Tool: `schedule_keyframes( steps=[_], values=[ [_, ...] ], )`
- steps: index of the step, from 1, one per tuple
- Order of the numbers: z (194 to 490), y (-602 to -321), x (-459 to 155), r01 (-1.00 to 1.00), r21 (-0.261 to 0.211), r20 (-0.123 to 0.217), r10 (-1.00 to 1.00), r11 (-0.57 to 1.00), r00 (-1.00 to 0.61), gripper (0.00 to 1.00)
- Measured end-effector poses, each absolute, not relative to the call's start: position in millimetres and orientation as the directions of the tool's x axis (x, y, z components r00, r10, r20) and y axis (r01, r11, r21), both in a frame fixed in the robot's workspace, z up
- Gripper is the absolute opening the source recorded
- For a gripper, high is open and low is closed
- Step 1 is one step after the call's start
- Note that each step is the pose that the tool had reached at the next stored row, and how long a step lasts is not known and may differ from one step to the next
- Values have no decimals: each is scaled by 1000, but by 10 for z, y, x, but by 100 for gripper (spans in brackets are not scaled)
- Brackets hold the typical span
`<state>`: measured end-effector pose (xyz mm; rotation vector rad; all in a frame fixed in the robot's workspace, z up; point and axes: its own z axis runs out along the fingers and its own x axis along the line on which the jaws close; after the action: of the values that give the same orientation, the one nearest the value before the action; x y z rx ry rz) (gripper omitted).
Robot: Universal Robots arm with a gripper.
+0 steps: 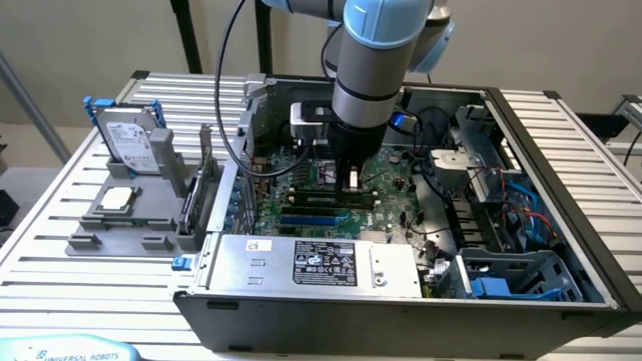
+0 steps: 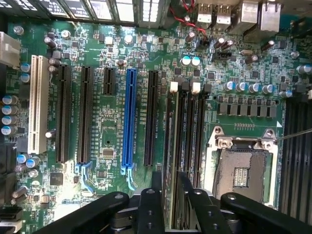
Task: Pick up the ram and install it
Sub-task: 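Insert the ram into the slot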
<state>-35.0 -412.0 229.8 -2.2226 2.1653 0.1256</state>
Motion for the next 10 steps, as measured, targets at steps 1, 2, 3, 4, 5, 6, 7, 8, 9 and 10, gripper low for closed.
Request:
schedule_keyframes(
  steps=[1, 2, 3, 4, 5, 6, 7, 8, 9, 10],
  values=[
    [2333, -4120, -350, -999, 30, -84, -996, -27, 25, 28],
    [2372, -4121, -350, -999, 30, -85, -996, -28, 25, 28],
    [2402, -4121, -350, -999, 30, -87, -996, -28, 25, 28],
    [2434, -4121, -351, -999, 30, -89, -996, -28, 25, 28],
    [2463, -4121, -352, -999, 30, -91, -996, -28, 25, 28],
    [2484, -4120, -354, -999, 30, -94, -995, -28, 25, 28],
    [2498, -4121, -354, -999, 30, -96, -995, -28, 25, 26],
    [2507, -4121, -355, -999, 30, -99, -995, -28, 25, 19],
    [2509, -4121, -355, -999, 30, -101, -995, -28, 25, 19],
    [2509, -4120, -355, -999, 30, -102, -994, -28, 25, 13]
  ],
)
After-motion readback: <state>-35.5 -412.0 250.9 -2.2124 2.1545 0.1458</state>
